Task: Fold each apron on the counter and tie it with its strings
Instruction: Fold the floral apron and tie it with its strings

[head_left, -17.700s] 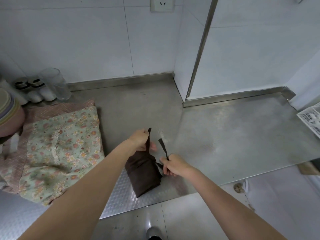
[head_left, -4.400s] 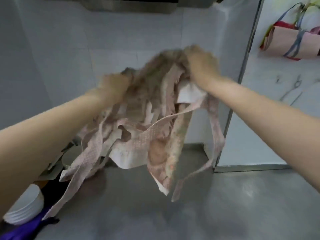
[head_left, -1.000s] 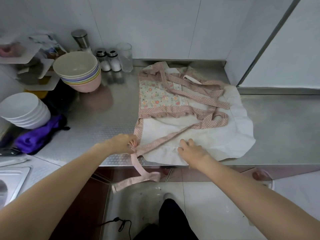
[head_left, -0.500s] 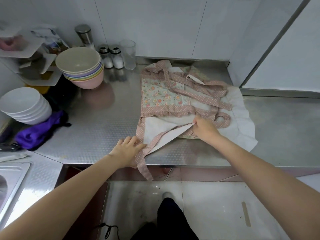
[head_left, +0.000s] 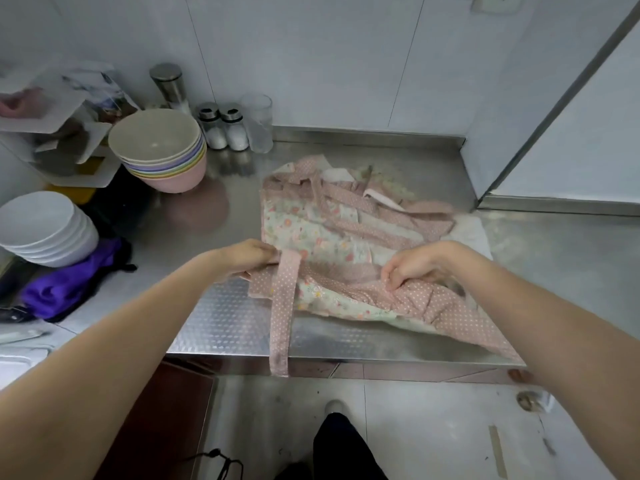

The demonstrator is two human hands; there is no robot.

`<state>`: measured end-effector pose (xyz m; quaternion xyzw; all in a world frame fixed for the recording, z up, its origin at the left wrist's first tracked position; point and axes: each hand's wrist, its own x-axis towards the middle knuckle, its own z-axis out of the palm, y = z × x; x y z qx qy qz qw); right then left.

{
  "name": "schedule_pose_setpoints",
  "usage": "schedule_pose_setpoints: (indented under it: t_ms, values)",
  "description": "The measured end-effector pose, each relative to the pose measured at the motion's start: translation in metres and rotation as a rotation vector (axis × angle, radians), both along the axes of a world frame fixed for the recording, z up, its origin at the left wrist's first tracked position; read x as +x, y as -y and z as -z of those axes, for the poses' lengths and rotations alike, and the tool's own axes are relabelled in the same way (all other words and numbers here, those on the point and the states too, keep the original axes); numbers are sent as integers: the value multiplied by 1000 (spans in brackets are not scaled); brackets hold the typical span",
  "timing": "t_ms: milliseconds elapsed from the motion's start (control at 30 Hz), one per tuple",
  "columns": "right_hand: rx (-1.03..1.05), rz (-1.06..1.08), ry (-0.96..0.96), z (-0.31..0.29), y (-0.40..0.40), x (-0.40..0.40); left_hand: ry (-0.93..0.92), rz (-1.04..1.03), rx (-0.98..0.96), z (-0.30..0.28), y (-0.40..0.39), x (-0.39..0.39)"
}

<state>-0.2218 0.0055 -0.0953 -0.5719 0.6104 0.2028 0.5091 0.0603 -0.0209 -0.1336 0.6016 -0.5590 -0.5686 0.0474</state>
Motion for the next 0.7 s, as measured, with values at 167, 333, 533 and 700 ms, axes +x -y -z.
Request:
schedule_pose_setpoints:
  t_ms: [167,333,533,700]
  values:
    - [-564,-9,-261,24,41,14,-243,-670,51,19,12,2]
    - [-650,-154,-464,54,37,37,-15,-395,57,41,-2,12]
    - [-700,-283,-527,70,45,44,361,-180,24,49,1,12]
    - [-817,-457,-622,71,40,50,697,72,-353,37,16,2]
